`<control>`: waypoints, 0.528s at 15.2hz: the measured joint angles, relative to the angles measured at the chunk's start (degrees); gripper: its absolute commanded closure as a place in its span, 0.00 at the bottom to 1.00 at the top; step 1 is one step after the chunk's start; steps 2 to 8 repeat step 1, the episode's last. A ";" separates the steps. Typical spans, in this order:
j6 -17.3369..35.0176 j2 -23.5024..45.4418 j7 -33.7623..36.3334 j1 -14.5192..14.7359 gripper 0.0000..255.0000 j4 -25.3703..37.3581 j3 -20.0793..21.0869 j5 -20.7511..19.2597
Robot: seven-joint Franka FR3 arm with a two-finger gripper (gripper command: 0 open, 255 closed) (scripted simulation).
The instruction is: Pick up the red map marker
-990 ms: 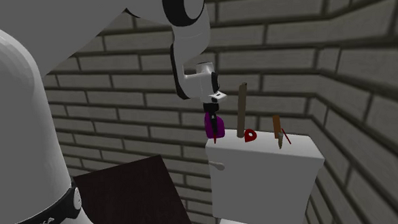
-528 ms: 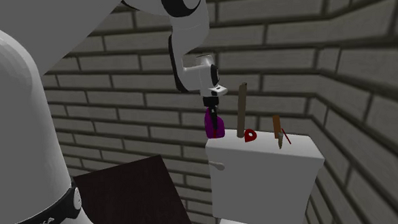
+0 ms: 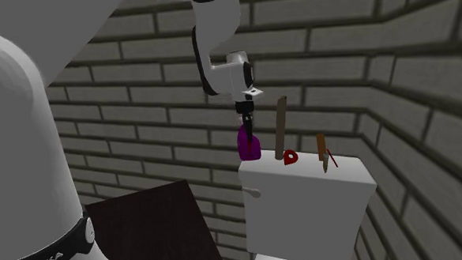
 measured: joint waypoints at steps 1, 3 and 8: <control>-0.24 -0.28 -0.18 -0.13 1.00 -0.02 0.13 0.15; -0.24 -0.28 -0.18 -0.13 1.00 -0.02 0.13 0.15; -0.24 -0.28 -0.18 -0.13 1.00 -0.02 0.13 0.15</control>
